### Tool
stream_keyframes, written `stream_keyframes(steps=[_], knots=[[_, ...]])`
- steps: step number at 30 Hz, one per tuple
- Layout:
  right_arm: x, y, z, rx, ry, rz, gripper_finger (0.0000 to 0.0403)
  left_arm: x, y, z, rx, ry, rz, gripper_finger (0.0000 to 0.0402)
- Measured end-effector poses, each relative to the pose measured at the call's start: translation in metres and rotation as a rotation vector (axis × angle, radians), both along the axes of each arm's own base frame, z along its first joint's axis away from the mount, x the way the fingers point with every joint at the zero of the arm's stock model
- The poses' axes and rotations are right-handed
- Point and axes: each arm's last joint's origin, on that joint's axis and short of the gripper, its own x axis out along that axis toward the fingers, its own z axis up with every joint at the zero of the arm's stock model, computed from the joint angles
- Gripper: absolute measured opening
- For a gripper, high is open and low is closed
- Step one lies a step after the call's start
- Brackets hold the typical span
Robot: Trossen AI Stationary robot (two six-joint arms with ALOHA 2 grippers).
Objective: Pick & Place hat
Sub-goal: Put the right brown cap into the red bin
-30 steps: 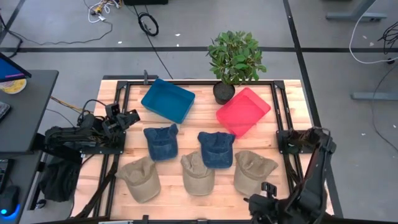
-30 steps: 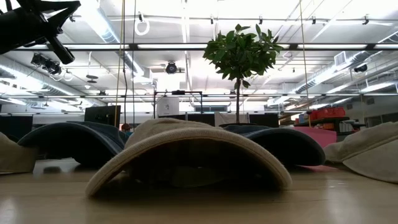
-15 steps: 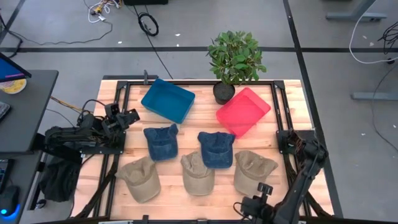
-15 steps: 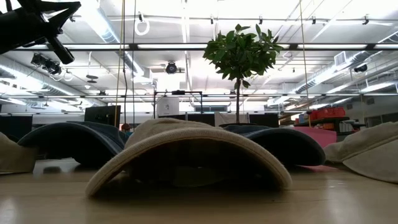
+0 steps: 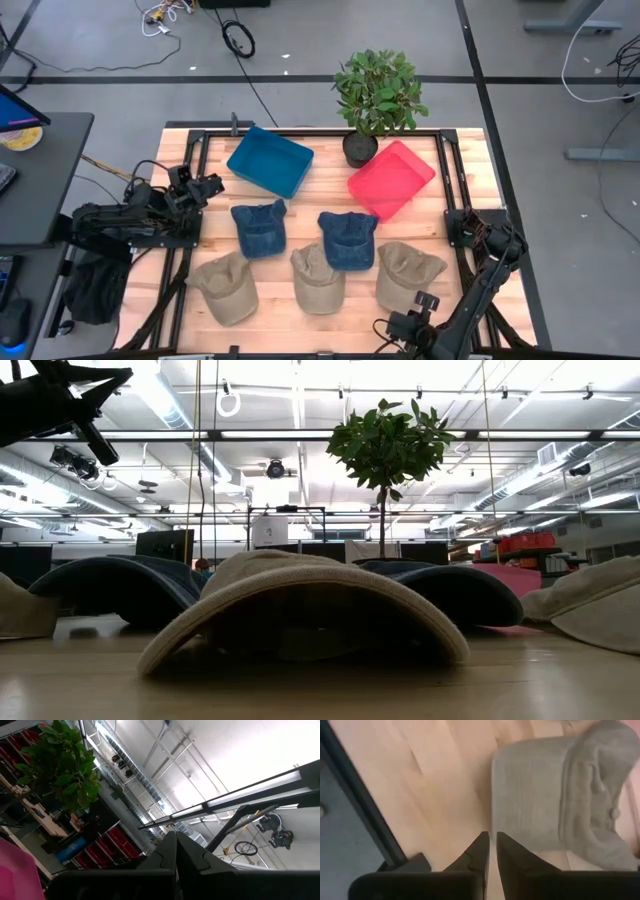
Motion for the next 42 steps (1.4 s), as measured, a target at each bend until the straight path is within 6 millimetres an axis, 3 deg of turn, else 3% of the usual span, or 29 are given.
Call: stream_keyframes(steps=[5,12,16,20,25,32,42], knots=[[0.002,0.001,0.000,0.000,-0.038,0.017,0.0096,0.000,0.000,0.000,0.000,0.000,0.000,0.0003],[0.004,0.000,-0.003,-0.040,-0.101,0.043,0.0228,0.000,0.000,0.000,0.000,0.000,0.000,0.0003],[0.004,0.000,-0.018,-0.038,-0.094,0.095,0.0296,0.000,0.000,0.000,0.000,0.000,0.000,0.0003],[0.001,-0.001,-0.034,-0.014,-0.054,0.086,0.0333,0.000,0.000,0.000,0.000,0.000,-0.001,0.0003],[-0.002,-0.009,-0.040,-0.052,-0.011,0.034,0.0336,0.000,0.000,0.000,-0.002,0.000,-0.002,0.0003],[-0.002,-0.013,-0.040,-0.111,-0.017,0.082,0.0307,0.000,0.000,0.000,-0.002,0.000,-0.002,0.0003],[-0.004,-0.022,-0.056,-0.146,0.016,0.056,0.0265,0.000,0.000,0.000,-0.003,0.000,-0.002,0.0003]])
